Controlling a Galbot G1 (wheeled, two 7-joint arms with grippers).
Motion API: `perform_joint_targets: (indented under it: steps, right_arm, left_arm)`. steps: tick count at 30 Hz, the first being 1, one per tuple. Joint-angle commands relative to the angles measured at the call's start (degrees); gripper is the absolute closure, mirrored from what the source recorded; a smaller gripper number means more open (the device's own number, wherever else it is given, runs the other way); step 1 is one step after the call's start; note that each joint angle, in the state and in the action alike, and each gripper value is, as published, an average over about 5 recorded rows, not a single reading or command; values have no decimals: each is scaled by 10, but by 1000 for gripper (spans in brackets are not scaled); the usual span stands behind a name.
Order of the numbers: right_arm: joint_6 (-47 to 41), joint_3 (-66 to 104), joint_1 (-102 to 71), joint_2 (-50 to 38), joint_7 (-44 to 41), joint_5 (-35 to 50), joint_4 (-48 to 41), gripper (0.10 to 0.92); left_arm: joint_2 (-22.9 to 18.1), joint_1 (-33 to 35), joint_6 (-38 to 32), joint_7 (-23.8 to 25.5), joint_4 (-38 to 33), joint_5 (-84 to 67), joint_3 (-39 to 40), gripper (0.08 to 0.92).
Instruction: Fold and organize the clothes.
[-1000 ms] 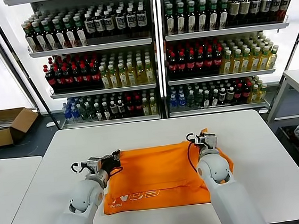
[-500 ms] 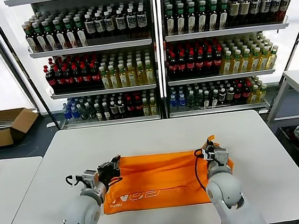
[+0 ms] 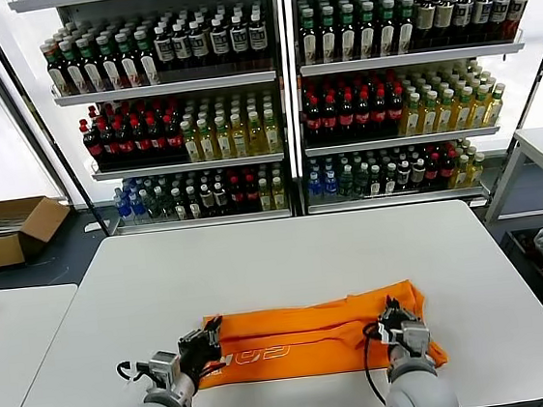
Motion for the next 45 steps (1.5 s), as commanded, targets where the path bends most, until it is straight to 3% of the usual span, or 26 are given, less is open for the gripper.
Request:
perform_joint_targets:
  steps: [1, 8, 12, 22, 28, 34, 38, 45]
  right_arm:
    - [20, 4, -52, 1, -3, -7, 10, 914]
    - [33, 4, -52, 3, -13, -13, -8, 914]
    - [45, 3, -56, 6, -21, -16, -6, 889]
    - [155, 20, -87, 5, -36, -36, 83, 624]
    - [162, 39, -118, -7, -21, -55, 162, 451]
    - [145, 38, -126, -11, -6, -42, 189, 280]
    - [130, 36, -121, -18, 1, -26, 174, 212]
    - [130, 23, -118, -20, 1, -26, 158, 203]
  left_arm:
    - [-14, 37, -13, 6, 14, 27, -2, 909]
    - [-22, 32, -24, 5, 23, 48, -1, 908]
    - [-24, 33, -35, 2, 15, 67, -1, 846]
    - [-27, 59, -50, -9, -87, 111, -5, 554]
    - [-42, 75, -50, -21, -123, 117, -17, 381]
    - [-59, 89, -32, -38, -114, 95, -39, 219]
    - [-75, 96, -17, -51, -90, 58, -44, 180]
    - [-97, 82, -8, -64, -38, 27, -48, 177]
